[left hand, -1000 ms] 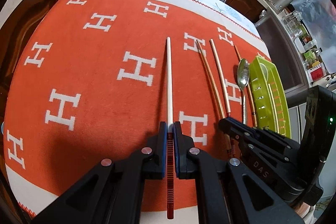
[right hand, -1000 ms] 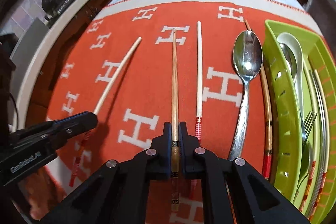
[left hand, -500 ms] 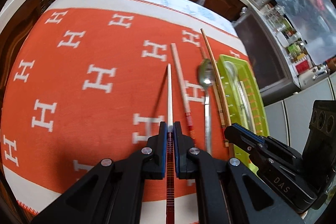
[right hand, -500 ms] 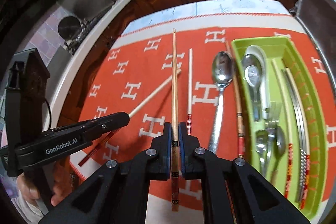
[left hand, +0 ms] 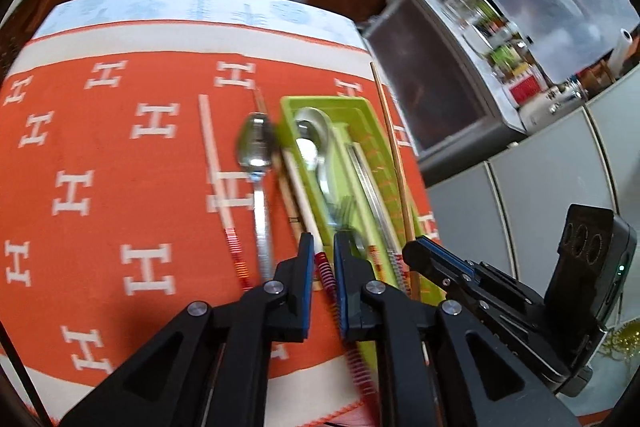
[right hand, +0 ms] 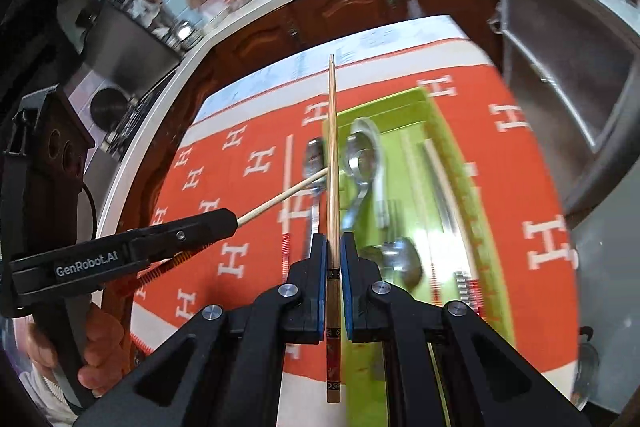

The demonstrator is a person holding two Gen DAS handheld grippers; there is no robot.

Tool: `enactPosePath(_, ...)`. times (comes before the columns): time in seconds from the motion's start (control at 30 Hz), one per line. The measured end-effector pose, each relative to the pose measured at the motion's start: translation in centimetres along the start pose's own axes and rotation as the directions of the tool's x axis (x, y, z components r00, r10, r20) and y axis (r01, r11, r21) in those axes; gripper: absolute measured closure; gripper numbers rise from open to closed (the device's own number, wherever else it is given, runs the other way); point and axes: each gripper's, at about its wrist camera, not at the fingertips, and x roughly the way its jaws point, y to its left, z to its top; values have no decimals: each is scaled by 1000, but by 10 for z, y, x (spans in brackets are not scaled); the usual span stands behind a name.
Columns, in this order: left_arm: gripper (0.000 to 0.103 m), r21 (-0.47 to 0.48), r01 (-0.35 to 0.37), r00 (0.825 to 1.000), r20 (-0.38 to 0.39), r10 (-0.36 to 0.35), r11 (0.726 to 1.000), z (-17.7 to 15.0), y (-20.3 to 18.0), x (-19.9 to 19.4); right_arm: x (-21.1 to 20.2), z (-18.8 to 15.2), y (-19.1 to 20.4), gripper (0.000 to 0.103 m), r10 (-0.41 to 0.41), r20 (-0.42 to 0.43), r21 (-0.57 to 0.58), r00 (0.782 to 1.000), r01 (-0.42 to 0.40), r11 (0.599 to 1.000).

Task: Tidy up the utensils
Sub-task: 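Carry both held chopsticks into the green tray and open both tools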

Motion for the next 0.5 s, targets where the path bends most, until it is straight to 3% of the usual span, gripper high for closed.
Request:
enactPosePath(0.1, 103, 17, 29, 999, -22, -28, 999, 1, -15, 10, -8, -2, -25, 97, -7, 6, 45, 1000, 7, 999)
enactPosePath(0.2, 103, 22, 30, 999, -26, -29, 999, 0, -23, 16, -6, -7, -41, 97, -1, -10, 61, 1000, 2, 998)
enactPosePath(0.5, 103, 45, 10, 997, -75, -7, 999, -9, -31, 45, 24, -16, -49, 96, -51, -117, -18, 992, 50, 999)
